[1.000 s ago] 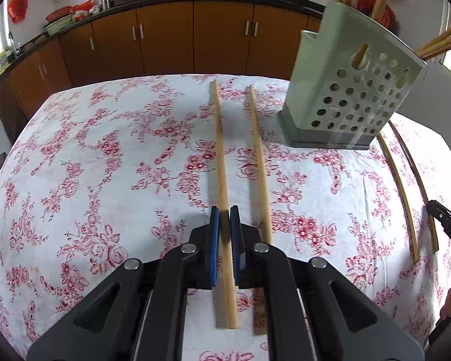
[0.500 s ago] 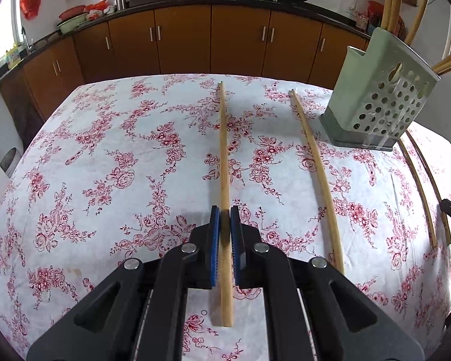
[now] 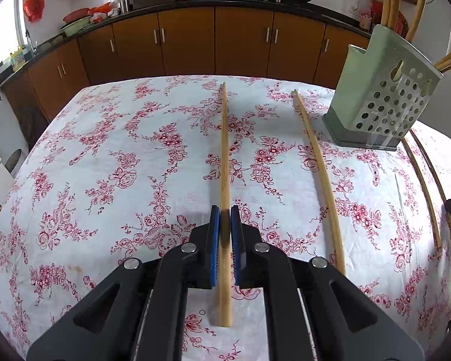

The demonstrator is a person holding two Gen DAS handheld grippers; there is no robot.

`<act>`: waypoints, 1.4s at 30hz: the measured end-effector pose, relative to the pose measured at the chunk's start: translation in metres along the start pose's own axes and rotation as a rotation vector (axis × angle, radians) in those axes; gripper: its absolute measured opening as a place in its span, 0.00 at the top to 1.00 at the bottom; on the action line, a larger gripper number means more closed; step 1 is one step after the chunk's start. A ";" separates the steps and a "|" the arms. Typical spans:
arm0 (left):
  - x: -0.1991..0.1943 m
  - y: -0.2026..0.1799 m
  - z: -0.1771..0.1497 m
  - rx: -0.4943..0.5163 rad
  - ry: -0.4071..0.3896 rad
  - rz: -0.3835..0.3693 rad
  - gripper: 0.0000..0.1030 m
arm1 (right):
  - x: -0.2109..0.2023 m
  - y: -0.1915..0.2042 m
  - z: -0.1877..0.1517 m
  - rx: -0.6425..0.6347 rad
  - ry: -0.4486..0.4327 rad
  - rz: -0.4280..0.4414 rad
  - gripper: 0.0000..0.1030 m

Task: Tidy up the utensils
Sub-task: 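Grasp another chopstick with the right tool while the left tool grasps one, then lift both chopsticks and insert them upright into the green holder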

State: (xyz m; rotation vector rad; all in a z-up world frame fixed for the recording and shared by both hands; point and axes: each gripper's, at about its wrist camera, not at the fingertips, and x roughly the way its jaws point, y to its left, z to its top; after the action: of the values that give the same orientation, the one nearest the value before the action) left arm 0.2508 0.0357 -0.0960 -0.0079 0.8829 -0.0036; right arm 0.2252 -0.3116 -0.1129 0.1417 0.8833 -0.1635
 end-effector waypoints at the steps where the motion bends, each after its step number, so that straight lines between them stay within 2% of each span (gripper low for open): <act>1: 0.000 -0.001 0.000 0.001 0.000 0.003 0.92 | 0.000 0.000 0.000 0.000 0.000 0.000 0.92; 11: -0.002 -0.006 -0.002 -0.001 0.001 0.035 0.92 | -0.007 0.001 -0.007 -0.020 0.001 -0.008 0.91; 25: -0.016 -0.007 -0.019 -0.002 0.003 0.032 0.92 | -0.020 -0.003 -0.021 -0.022 0.002 0.010 0.92; 30: -0.025 -0.011 -0.025 0.035 0.028 0.023 0.93 | -0.030 -0.006 -0.030 -0.017 -0.003 0.025 0.92; 34: -0.043 -0.005 -0.021 0.023 -0.007 0.003 0.93 | -0.054 -0.009 -0.029 -0.014 -0.071 0.040 0.92; 42: -0.112 0.003 0.014 -0.010 -0.195 -0.068 0.93 | -0.121 -0.025 0.006 0.017 -0.276 0.070 0.92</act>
State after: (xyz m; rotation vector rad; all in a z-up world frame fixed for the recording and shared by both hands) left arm 0.1906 0.0391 0.0000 -0.0463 0.6872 -0.0609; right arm 0.1494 -0.3269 -0.0160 0.1616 0.6015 -0.1219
